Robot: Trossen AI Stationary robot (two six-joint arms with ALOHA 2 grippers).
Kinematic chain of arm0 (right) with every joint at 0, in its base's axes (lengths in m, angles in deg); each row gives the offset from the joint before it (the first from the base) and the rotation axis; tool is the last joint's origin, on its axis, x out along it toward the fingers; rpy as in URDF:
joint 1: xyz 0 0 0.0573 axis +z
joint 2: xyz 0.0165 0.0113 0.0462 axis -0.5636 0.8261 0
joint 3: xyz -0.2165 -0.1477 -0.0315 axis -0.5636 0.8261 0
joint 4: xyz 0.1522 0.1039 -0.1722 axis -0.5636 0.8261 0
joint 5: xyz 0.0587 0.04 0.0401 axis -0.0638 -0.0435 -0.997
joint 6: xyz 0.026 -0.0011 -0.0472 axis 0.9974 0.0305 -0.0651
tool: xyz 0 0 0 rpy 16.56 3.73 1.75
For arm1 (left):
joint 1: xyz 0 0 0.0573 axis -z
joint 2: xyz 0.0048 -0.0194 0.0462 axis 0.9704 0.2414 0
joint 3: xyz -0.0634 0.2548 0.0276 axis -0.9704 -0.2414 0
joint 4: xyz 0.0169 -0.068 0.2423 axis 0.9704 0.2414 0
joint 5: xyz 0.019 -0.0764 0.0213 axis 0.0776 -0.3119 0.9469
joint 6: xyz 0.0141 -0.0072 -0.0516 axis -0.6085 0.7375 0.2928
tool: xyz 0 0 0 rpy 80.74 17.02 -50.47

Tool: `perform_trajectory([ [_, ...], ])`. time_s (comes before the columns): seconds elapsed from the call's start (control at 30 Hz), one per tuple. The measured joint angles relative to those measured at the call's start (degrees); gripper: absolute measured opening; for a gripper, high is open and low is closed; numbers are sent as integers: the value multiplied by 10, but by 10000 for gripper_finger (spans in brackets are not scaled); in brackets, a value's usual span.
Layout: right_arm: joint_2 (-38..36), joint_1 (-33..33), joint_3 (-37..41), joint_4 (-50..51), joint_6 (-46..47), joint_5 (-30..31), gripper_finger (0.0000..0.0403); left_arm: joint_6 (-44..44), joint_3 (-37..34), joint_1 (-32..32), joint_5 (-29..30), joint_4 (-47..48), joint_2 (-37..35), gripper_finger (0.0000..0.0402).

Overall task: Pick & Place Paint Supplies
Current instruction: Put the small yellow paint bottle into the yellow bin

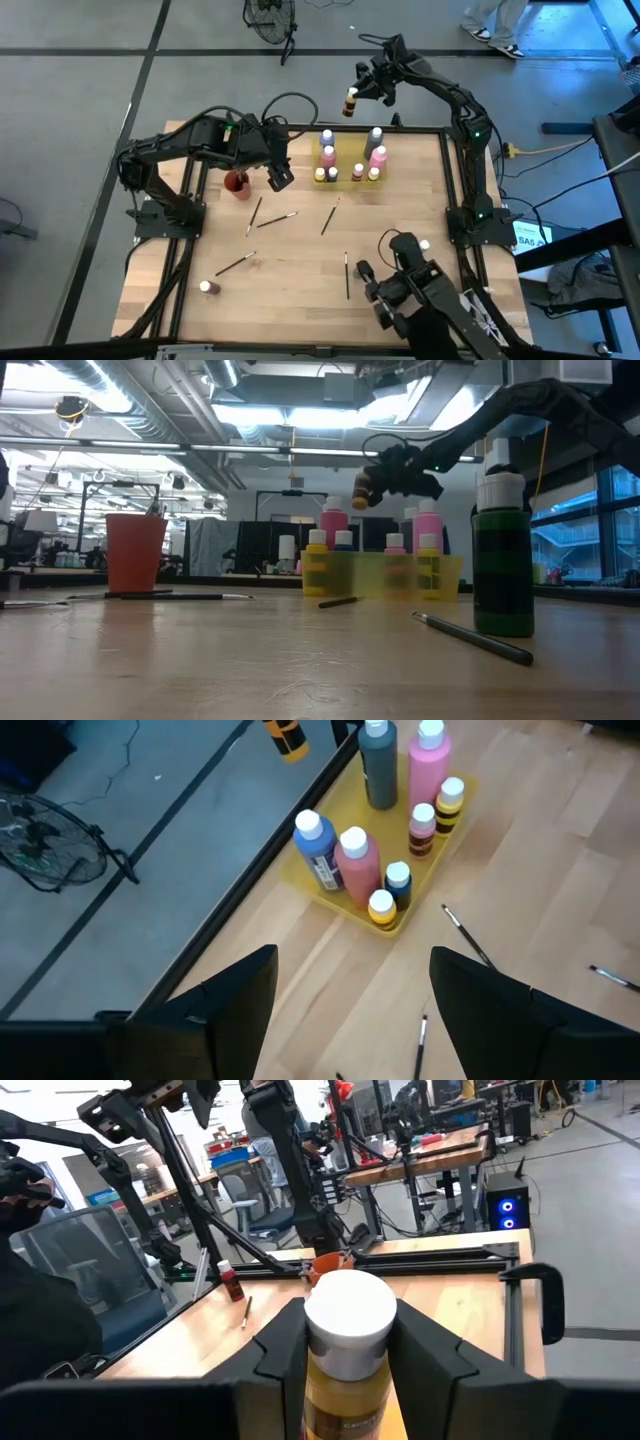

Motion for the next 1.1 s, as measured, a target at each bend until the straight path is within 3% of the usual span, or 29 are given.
perform_trajectory([
  [0.57,-1,-1,101,-68,0,1,110,-38,0,-7,-9,-10,0,258],
  [1.1,-2,7,165,-64,-33,55,110,-61,0,-27,-40,-25,0,258],
])
